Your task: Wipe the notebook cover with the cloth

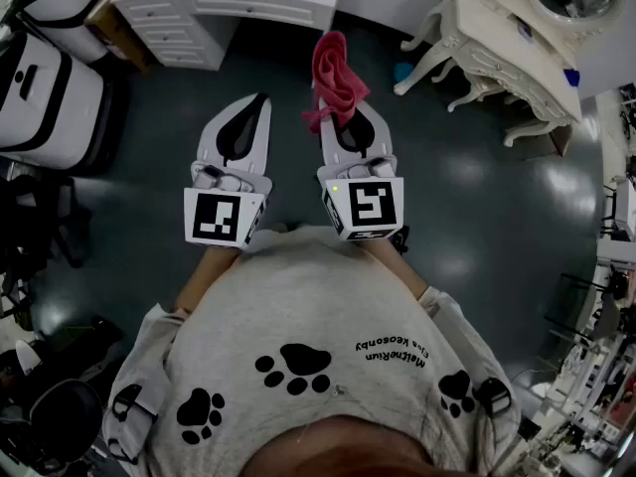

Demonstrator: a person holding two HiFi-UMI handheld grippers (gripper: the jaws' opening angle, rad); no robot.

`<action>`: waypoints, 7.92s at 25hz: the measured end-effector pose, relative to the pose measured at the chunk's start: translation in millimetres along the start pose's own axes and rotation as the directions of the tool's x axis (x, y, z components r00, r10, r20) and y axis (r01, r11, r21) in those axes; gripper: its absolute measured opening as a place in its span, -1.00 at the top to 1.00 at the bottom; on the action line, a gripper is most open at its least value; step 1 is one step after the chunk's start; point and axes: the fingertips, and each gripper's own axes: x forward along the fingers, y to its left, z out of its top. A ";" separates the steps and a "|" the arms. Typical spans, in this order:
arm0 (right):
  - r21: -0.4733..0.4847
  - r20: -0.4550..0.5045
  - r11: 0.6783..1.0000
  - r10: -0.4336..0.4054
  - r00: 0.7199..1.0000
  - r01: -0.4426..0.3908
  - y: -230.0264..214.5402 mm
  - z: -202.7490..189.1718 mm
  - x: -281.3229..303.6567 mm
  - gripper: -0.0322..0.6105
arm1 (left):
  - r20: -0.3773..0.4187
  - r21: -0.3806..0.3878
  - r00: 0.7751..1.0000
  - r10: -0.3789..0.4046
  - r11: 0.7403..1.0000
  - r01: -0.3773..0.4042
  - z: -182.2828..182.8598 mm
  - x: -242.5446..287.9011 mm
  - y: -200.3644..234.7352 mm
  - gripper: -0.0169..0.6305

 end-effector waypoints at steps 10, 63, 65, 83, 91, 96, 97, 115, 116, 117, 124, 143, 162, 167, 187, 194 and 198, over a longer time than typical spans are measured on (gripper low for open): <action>0.011 0.005 1.000 0.021 1.000 -0.021 -14.4 -5.8 13.4 0.76 | -0.014 0.007 1.000 0.021 1.000 -0.021 -7.5 19.0 1.0 0.96; 0.022 -0.015 0.993 -0.114 0.993 0.115 -55.0 -33.0 264.1 0.75 | 0.043 -0.044 0.990 -0.131 0.990 0.133 -56.5 196.5 188.4 0.96; 0.020 -0.014 0.992 -0.122 0.992 0.122 -58.1 -33.7 265.9 0.75 | 0.042 -0.048 0.990 -0.136 0.989 0.138 -58.6 200.9 189.5 0.96; 0.029 -0.022 0.997 -0.066 0.998 0.066 -119.0 -52.0 341.6 0.75 | 0.031 -0.047 0.995 -0.090 0.995 0.091 -78.9 288.1 212.6 0.96; 0.019 -0.021 1.000 -0.007 1.000 0.007 -158.6 -55.4 396.8 0.75 | 0.039 -0.050 0.998 -0.043 0.998 0.045 -83.9 347.5 232.7 0.96; 0.027 -0.022 0.999 0.024 0.999 -0.023 -188.2 -58.9 423.1 0.75 | 0.030 -0.040 1.000 -0.010 0.999 0.011 -86.7 382.3 238.1 0.96; 0.029 -0.022 0.999 0.031 0.999 -0.030 -193.3 -59.8 427.7 0.75 | 0.025 -0.038 1.000 -0.004 0.999 0.005 -88.1 388.2 238.3 0.96; 0.058 -0.033 0.990 0.128 0.991 -0.126 -221.9 -80.7 482.9 0.75 | -0.025 -0.052 0.995 0.099 0.994 -0.100 -112.2 432.1 265.6 0.96; 0.057 -0.036 0.990 0.128 0.991 -0.126 -224.2 -82.6 484.9 0.75 | -0.029 -0.054 0.995 0.098 0.994 -0.099 -114.8 435.4 266.0 0.96; 0.058 -0.039 0.990 0.128 0.991 -0.126 -226.1 -84.9 487.0 0.75 | -0.033 -0.056 0.995 0.096 0.994 -0.098 -117.4 438.4 266.8 0.96; 0.057 -0.054 0.992 0.117 0.992 -0.114 -235.9 -97.8 522.6 0.75 | -0.044 -0.052 0.996 0.074 0.996 -0.076 -132.0 469.3 290.0 0.96; -0.021 -0.115 0.999 0.032 0.993 -0.035 -241.3 -121.4 660.5 0.75 | -0.068 -0.082 0.995 -0.076 0.994 0.071 -173.9 560.4 390.0 0.96; -0.056 -0.238 0.987 0.136 0.962 -0.153 -252.0 -176.4 709.4 0.75 | -0.170 -0.144 0.973 -0.158 0.980 0.134 -247.0 595.6 390.6 0.96; -0.075 -0.293 0.973 0.187 0.937 -0.218 -247.1 -203.2 716.7 0.75 | -0.219 -0.161 0.964 -0.148 0.980 0.114 -276.5 593.8 390.4 0.96; -0.130 -0.456 0.882 0.352 0.817 -0.452 -234.6 -297.5 746.6 0.75 | -0.342 -0.196 0.930 -0.138 0.978 0.073 -364.6 589.9 387.8 0.96; -0.257 -0.585 0.794 0.326 0.743 -0.551 -229.0 -332.7 747.7 0.75 | -0.402 -0.192 0.905 -0.139 0.979 0.065 -383.1 584.7 388.8 0.96; -0.273 -0.637 0.745 0.334 0.695 -0.609 -223.8 -344.7 753.8 0.75 | -0.449 -0.197 0.882 -0.146 0.979 0.061 -395.3 587.0 389.2 0.96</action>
